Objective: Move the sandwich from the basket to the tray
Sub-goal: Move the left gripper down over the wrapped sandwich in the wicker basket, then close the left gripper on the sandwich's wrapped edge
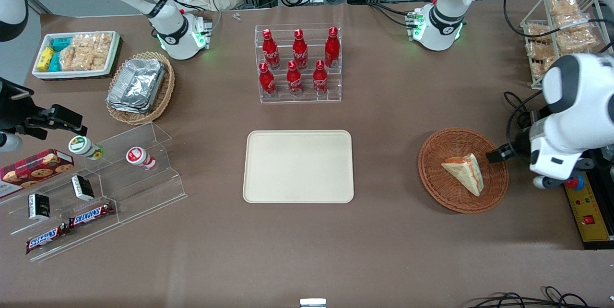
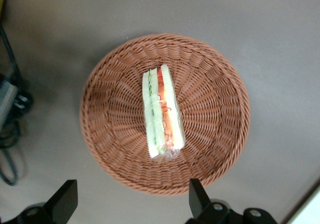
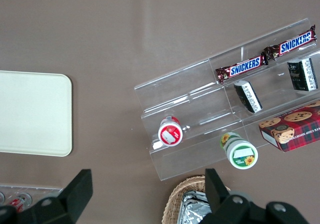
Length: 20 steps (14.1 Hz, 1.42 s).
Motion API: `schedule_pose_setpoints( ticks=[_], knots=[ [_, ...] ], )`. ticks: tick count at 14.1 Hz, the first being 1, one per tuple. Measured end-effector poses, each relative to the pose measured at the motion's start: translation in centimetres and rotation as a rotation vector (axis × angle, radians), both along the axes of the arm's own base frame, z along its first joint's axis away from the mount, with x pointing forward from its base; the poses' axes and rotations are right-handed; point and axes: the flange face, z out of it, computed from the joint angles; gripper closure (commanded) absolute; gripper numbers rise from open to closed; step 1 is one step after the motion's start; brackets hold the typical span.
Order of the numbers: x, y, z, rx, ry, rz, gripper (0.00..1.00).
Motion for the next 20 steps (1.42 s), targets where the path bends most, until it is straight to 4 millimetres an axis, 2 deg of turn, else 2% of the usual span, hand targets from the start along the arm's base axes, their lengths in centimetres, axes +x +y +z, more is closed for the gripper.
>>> schedule_pose_setpoints(
  ticks=[3, 6, 12, 20],
  knots=[
    [-0.4, -0.6, -3.8, 0.029, -0.003, 0.100, 0.00],
    [0.0, -1.0, -5.9, 0.027, -0.011, 0.195, 0.00],
    [0.2, -1.2, -8.3, 0.017, 0.008, 0.246, 0.00],
    [-0.5, -1.5, -11.4, 0.007, 0.039, 0.258, 0.00]
  ],
)
